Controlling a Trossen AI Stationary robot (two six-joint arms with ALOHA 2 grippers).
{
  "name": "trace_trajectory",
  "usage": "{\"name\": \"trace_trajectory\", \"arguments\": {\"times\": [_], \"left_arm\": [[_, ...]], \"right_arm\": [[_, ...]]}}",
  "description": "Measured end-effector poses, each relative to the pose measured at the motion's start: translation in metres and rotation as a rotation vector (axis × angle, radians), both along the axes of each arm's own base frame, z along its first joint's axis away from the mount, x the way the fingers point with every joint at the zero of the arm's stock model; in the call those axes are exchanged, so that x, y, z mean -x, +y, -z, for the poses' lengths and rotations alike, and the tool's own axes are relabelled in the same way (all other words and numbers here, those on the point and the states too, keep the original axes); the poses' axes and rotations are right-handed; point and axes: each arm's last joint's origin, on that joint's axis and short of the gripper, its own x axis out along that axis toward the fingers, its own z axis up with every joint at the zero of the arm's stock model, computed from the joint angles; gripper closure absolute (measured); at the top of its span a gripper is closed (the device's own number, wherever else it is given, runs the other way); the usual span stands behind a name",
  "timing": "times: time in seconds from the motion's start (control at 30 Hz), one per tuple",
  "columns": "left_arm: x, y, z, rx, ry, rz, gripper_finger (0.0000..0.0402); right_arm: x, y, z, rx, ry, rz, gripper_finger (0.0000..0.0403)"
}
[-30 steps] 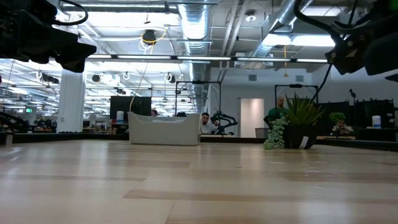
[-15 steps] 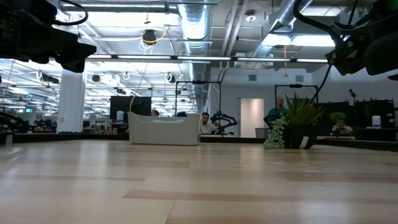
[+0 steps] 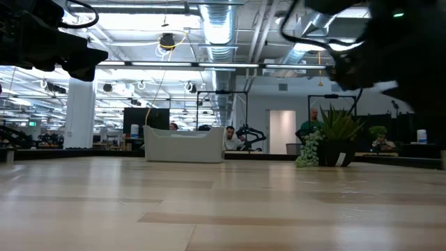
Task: Pick and place pill bottles into a basket
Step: Put the yellow pill bottle into the gray container
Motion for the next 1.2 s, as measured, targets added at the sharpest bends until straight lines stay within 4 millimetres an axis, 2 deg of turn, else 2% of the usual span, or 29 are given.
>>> {"name": "trace_trajectory", "arguments": {"times": [0.3, 0.73, 1.0, 1.2], "left_arm": [[0.0, 0.0, 0.0, 0.0, 0.0, 0.0, 0.0193], [0.0, 0.0, 0.0, 0.0, 0.0, 0.0, 0.0193], [0.0, 0.0, 0.0, 0.0, 0.0, 0.0, 0.0193], [0.0, 0.0, 0.0, 0.0, 0.0, 0.0, 0.0193]], "right_arm": [[-0.04, -0.053, -0.026, 0.026, -0.128, -0.064, 0.03], [-0.095, -0.154, -0.078, 0.1, -0.479, -0.113, 0.0296], [-0.117, -0.21, -0.102, 0.197, -0.754, -0.148, 0.0298], [-0.124, -0.24, -0.107, 0.268, -0.862, -0.17, 0.0298]]}}
